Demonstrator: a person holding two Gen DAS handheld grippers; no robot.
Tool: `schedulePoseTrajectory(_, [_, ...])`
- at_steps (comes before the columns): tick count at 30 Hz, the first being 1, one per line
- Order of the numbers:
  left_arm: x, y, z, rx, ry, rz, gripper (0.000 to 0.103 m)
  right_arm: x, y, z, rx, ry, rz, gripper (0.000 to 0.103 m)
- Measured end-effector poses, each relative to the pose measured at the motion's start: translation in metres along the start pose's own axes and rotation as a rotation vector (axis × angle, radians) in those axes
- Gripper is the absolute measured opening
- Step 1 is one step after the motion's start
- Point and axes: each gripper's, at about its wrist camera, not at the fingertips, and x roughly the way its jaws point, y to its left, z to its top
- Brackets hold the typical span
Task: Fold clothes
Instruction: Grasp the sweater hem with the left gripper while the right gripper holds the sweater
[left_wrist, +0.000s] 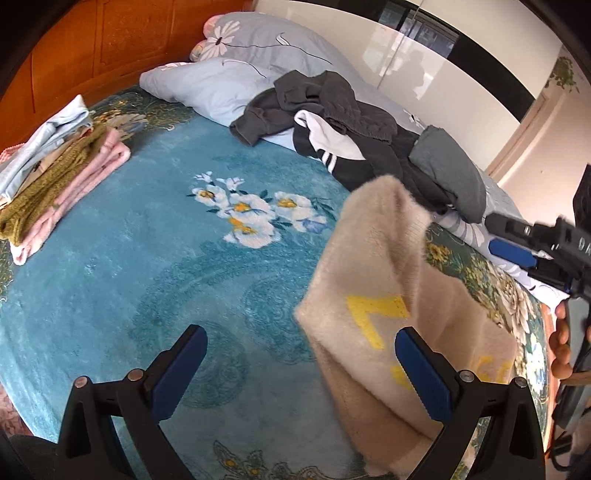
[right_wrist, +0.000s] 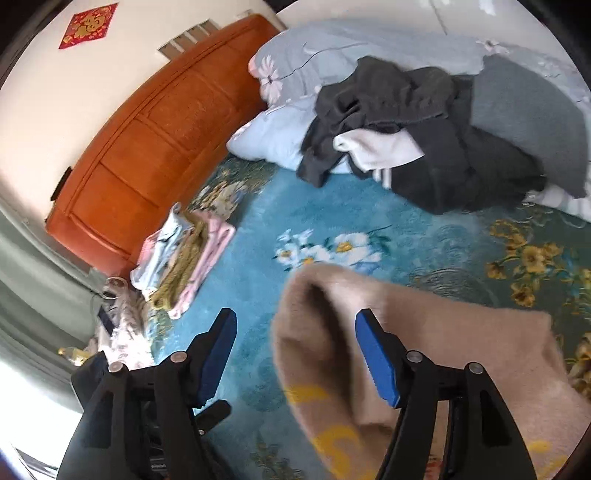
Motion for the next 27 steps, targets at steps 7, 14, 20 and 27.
schedulePoseTrajectory(7, [0.037, -0.029, 0.010, -0.029, 0.127, 0.003, 0.103, 0.003, -0.068, -0.057, 0.000, 0.131, -0.286, 0.069])
schedulePoseTrajectory(14, [0.068, -0.035, 0.012, -0.020, 0.187, 0.099, 0.066, 0.030, -0.059, -0.117, -0.185, 0.283, -0.343, 0.069])
schedulePoseTrajectory(20, [0.059, 0.010, 0.006, -0.105, 0.146, 0.159, 0.010, 0.054, -0.036, -0.130, -0.290, 0.299, -0.337, 0.069])
schedulePoseTrajectory(27, [0.047, 0.034, 0.018, -0.163, 0.113, 0.134, 0.010, 0.089, -0.016, -0.154, -0.495, 0.317, -0.451, 0.069])
